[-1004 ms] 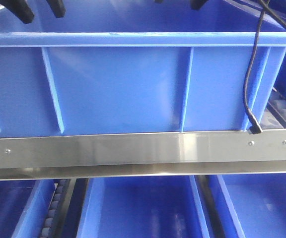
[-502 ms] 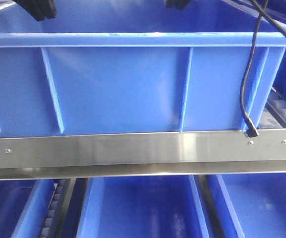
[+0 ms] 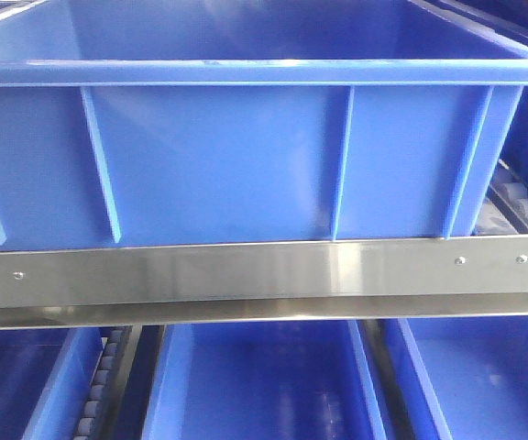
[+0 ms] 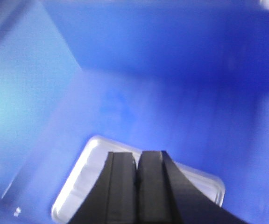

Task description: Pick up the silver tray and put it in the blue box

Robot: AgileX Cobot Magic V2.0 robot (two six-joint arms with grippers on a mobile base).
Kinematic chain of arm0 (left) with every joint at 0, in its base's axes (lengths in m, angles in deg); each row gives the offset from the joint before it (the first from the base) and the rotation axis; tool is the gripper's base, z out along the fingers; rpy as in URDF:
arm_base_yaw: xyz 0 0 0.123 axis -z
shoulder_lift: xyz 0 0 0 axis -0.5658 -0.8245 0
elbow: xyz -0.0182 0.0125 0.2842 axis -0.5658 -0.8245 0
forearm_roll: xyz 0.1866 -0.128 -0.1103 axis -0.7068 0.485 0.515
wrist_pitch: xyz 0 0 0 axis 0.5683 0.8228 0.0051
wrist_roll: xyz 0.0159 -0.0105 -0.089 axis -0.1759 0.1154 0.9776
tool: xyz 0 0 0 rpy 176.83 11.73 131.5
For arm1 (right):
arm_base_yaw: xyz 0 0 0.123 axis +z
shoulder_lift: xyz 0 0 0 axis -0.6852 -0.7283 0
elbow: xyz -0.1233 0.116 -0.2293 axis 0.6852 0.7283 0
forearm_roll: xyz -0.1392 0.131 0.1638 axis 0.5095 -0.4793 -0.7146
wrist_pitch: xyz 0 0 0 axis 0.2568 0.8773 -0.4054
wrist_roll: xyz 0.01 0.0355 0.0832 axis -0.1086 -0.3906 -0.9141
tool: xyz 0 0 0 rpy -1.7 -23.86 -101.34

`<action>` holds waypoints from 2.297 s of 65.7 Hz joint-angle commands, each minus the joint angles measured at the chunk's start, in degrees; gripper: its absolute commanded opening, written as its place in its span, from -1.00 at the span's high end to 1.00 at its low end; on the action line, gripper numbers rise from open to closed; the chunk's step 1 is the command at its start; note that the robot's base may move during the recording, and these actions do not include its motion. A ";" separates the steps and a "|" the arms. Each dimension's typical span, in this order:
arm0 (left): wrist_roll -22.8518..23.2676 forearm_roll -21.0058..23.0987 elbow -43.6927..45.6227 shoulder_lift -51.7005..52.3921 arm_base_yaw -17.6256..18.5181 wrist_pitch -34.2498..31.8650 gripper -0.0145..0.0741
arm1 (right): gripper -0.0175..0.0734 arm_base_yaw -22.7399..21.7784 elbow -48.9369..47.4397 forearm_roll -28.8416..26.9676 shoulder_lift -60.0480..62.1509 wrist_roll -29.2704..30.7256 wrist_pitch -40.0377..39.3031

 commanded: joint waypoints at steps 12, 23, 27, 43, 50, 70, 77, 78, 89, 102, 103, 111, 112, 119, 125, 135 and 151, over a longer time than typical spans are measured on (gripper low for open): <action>-6.51 -3.68 -20.63 17.52 -0.03 -27.09 0.68 | 0.50 0.02 17.94 10.57 15.20 1.38 -20.89; -6.51 -5.74 -33.65 29.81 -0.03 -28.38 0.68 | 0.50 0.02 28.89 11.41 23.95 1.33 -21.61; -6.51 -5.64 -37.54 34.82 -0.03 -28.38 0.68 | 0.50 0.02 32.34 11.41 27.64 1.33 -21.61; -6.51 -5.64 -47.58 53.37 -0.03 -28.11 0.69 | 0.50 0.02 41.72 11.41 43.51 1.33 -21.55; -6.51 -4.71 -49.02 59.30 -0.03 -27.88 0.69 | 0.50 0.02 42.68 11.41 50.31 1.33 -21.21; -6.51 -4.59 -49.15 62.51 -0.03 -28.52 0.69 | 0.50 0.02 42.68 11.41 55.12 1.33 -21.35; -6.51 -4.59 -49.15 62.51 -0.03 -28.52 0.69 | 0.50 0.02 42.68 11.41 55.12 1.33 -21.35; -6.51 -4.59 -49.15 62.51 -0.03 -28.52 0.69 | 0.50 0.02 42.68 11.41 55.12 1.33 -21.35; -6.51 -4.59 -49.15 62.51 -0.03 -28.52 0.69 | 0.50 0.02 43.60 11.41 55.62 1.33 -21.41; -6.51 -4.59 -49.15 62.51 -0.03 -28.52 0.69 | 0.50 -4.22 50.47 8.32 62.62 1.33 -19.98; -6.51 -4.59 -49.15 62.51 -0.03 -28.52 0.69 | 0.50 -5.36 51.42 6.94 63.62 1.33 -19.55; -6.51 -4.59 -49.15 62.51 -0.03 -28.52 0.69 | 0.50 -13.99 57.85 0.49 69.11 1.39 -17.76; -6.51 -4.59 -49.15 62.51 -0.03 -28.52 0.69 | 0.50 -15.06 58.45 0.42 69.56 1.39 -17.95; -6.51 -4.59 -49.15 62.51 -0.03 -28.52 0.69 | 0.50 -19.12 63.15 0.19 72.62 3.50 -18.23; -6.51 -4.59 -49.15 62.51 -0.03 -28.52 0.69 | 0.50 -20.51 66.04 -3.12 74.09 9.21 -19.05; -6.51 -4.59 -49.15 62.51 -0.03 -28.52 0.69 | 0.50 -20.96 67.02 -5.74 76.04 11.17 -18.45; -6.51 -4.59 -49.15 62.51 -0.03 -28.52 0.69 | 0.50 -22.42 67.02 -5.66 79.33 11.17 -15.82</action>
